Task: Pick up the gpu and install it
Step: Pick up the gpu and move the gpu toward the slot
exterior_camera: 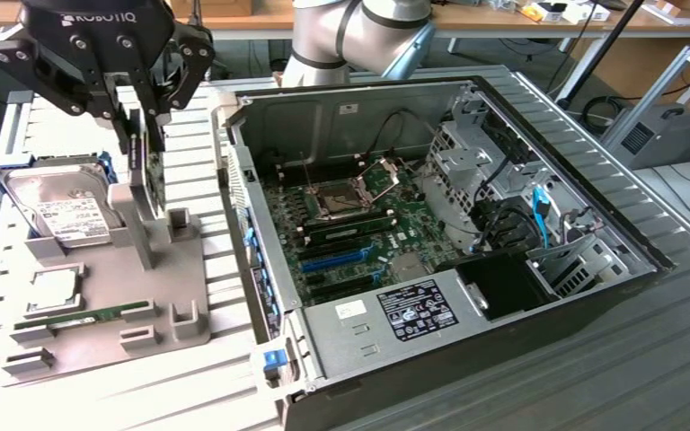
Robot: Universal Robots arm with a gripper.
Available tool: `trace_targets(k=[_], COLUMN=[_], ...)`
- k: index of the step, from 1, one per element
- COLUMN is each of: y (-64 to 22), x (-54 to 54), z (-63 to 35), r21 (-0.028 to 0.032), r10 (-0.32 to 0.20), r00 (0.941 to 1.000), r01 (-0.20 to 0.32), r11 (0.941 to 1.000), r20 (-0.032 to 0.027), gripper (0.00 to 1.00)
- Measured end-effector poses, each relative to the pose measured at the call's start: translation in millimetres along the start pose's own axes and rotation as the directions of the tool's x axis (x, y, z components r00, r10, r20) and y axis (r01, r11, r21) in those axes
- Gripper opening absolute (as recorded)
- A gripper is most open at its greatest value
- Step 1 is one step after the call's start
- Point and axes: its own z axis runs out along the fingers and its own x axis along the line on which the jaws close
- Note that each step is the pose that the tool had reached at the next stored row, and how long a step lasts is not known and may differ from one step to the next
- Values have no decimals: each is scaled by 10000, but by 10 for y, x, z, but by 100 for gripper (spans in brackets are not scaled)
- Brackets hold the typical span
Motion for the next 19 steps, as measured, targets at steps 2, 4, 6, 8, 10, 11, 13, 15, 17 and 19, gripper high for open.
trace_targets(k=[2, 4, 6, 8, 10, 11, 13, 15, 17, 19], y=[0, 0, 1, 1, 1, 1, 2, 3, 4, 5], x=[0, 0, -1, 0, 0, -1, -12, -29, -50, -80], z=[-1, -7, -29, -28, -29, -29, -30, -28, -28, -27], r21=[1, 3, 1, 0, 1, 1, 3, 1, 1, 0], r10=[0, 0, 0, 0, 0, 0, 0, 0, 0, 0], r00=[10000, 10000, 10000, 10000, 10000, 10000, 10000, 10000, 10000, 10000], r01=[0, 0, 0, 0, 0, 0, 0, 0, 0, 0], r11=[10000, 10000, 10000, 10000, 10000, 10000, 10000, 10000, 10000, 10000], r20=[-1, -3, -1, 0, 0, -1, -4, -1, -1, -1], gripper=[27, 27, 27, 27, 27, 27, 27, 27, 27, 27])
